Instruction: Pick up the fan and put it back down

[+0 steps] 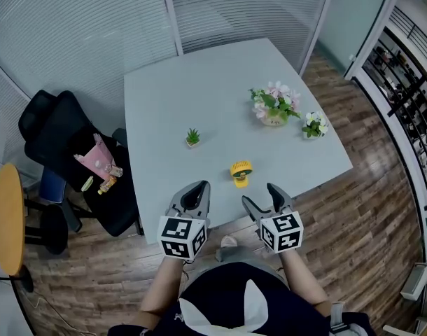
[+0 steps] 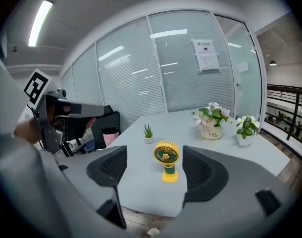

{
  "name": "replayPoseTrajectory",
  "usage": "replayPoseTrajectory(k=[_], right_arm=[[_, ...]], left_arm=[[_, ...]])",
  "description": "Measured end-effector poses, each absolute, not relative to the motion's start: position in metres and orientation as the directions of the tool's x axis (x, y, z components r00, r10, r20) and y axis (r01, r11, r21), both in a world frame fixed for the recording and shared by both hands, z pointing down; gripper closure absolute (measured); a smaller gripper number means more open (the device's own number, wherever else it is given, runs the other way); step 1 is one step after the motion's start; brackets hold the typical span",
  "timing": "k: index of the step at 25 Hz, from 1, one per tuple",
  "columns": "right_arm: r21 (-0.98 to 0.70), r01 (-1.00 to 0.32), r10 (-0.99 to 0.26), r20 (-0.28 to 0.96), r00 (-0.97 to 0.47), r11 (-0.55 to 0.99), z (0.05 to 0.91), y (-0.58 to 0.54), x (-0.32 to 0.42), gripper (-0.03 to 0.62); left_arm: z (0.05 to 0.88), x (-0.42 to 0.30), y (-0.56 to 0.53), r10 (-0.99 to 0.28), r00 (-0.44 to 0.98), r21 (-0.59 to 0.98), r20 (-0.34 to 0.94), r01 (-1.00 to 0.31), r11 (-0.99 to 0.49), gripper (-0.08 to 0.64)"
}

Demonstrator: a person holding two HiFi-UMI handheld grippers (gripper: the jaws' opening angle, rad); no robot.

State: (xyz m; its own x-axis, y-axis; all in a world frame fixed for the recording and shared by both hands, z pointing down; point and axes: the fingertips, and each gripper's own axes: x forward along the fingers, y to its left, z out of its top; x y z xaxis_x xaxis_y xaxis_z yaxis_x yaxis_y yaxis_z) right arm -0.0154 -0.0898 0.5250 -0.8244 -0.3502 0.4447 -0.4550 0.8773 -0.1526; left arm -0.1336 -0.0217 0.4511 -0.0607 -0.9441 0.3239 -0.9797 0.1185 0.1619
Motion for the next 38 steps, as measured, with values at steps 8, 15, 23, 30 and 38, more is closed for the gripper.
replayPoseTrajectory(k=[8,15,23,30,38], right_arm=[[-0.150,-0.444,-0.318,0.504,-0.803,0.883,0.559,-0.104,-0.028,0.256],[-0.159,-0.432,-0.283,0.553,-0.784,0.888,0.589,-0.110,-0.040,0.258],[-0.154,-0.449,-0.274,0.607,-0.746,0.880,0.622,-0.121,-0.056,0.259],[-0.138,-0.474,-0.271,0.670,-0.691,0.870,0.653,-0.131,-0.070,0.261],[-0.128,-0.512,-0.280,0.713,-0.643,0.849,0.678,-0.146,-0.081,0.276]], left_arm=[[0.463,-0.137,-0.027,-0.934,-0.070,0.162,0.351,-0.977,0.135,0.535],[0.476,-0.142,-0.028,-0.920,-0.077,0.172,0.384,-0.973,0.153,0.535],[0.487,-0.153,-0.035,-0.903,-0.046,0.164,0.428,-0.978,0.128,0.535],[0.485,-0.175,-0.058,-0.889,-0.002,0.155,0.459,-0.984,0.082,0.535],[0.494,-0.190,-0.070,-0.865,0.048,0.172,0.500,-0.984,0.044,0.535]])
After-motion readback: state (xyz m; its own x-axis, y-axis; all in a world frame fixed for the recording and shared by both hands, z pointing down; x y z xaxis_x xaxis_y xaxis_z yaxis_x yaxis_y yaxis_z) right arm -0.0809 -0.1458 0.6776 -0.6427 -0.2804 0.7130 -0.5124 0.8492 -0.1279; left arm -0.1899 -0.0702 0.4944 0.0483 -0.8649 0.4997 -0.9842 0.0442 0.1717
